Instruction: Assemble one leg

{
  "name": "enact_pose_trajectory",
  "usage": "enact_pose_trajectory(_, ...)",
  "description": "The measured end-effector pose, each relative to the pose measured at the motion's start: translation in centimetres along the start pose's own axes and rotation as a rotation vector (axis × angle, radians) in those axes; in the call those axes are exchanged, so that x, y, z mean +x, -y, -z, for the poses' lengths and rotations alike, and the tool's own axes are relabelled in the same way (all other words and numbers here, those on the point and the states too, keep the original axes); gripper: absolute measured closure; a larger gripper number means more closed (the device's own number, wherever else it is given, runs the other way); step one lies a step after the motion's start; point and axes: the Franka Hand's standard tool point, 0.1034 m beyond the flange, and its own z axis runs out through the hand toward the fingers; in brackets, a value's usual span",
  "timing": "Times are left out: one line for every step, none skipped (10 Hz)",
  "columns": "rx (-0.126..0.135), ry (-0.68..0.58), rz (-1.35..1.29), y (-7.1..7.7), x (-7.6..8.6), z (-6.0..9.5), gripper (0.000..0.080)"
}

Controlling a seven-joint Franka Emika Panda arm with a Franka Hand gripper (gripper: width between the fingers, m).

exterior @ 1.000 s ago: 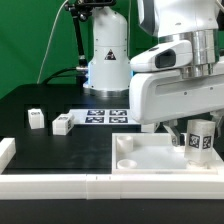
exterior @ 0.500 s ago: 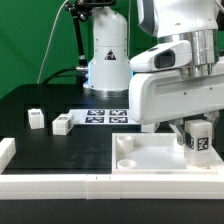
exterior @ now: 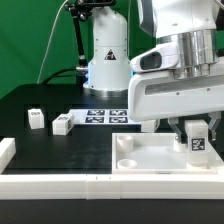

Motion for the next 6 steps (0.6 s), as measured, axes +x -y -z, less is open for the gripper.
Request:
enact_pose_trajectory(0.002, 0.001, -0.155, 0.07, -0.05, -0.05, 0.0509)
enact_pose_trajectory(-0.001, 0.001, -0.337, 0.27, -0.15, -0.15, 0.0509)
enact_pose_trajectory(-0.003, -0.002, -0.492, 0.39, -0.13, -0.22, 0.0509)
enact_pose_trajectory(0.0, -0.001, -0.578, 0.37, -0.05, -0.18, 0.0509)
enact_pose_trajectory(0.009, 0.006, -0.664, 0.33, 0.03, -0.13, 0.0509)
enact_pose_trajectory(0.012, 0.006, -0.703, 0.38, 0.05, -0.11, 0.0509)
